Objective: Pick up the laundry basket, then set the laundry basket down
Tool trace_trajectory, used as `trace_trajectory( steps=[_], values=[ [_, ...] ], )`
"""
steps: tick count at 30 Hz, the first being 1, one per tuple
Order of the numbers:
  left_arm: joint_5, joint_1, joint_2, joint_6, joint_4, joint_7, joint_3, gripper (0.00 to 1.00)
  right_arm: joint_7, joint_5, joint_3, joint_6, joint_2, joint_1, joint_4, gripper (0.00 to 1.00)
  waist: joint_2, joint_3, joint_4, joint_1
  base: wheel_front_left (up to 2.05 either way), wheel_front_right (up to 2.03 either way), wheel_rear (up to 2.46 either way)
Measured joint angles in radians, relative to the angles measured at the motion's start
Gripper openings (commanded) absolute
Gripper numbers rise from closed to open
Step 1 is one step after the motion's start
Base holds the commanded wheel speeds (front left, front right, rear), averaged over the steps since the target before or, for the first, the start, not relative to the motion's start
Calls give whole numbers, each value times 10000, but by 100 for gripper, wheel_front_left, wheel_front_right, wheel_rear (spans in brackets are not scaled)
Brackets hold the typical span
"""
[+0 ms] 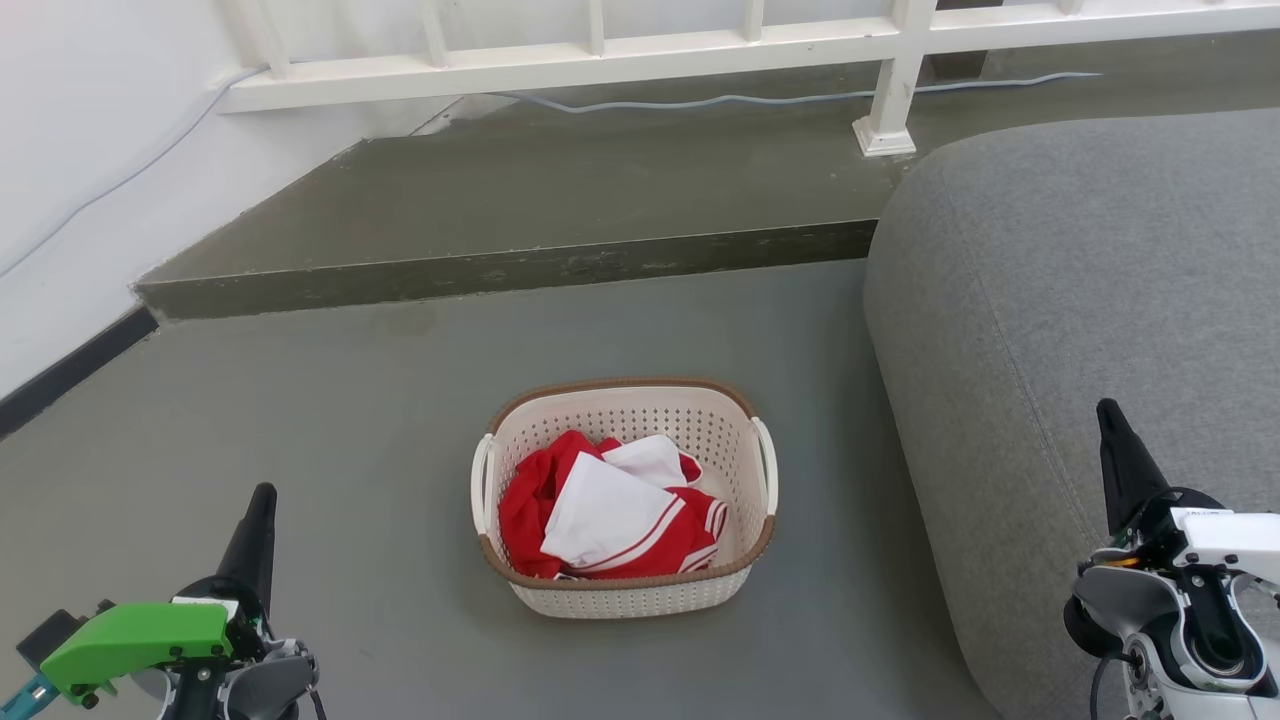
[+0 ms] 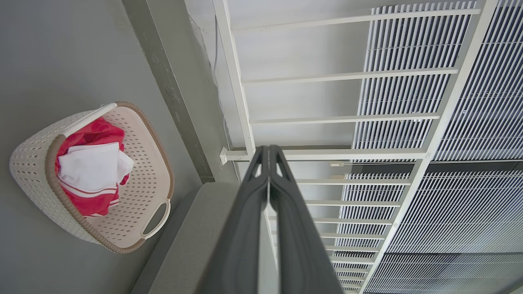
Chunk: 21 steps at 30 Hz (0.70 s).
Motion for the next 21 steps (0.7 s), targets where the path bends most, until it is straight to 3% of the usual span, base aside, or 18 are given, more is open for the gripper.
trace_trajectory(
  steps=[21],
  values=[
    [0, 0, 0, 0, -2, 0, 2, 0, 15, 0, -10, 0, 6, 0, -4, 0, 0, 0, 0, 0, 0, 0, 0]
  ],
)
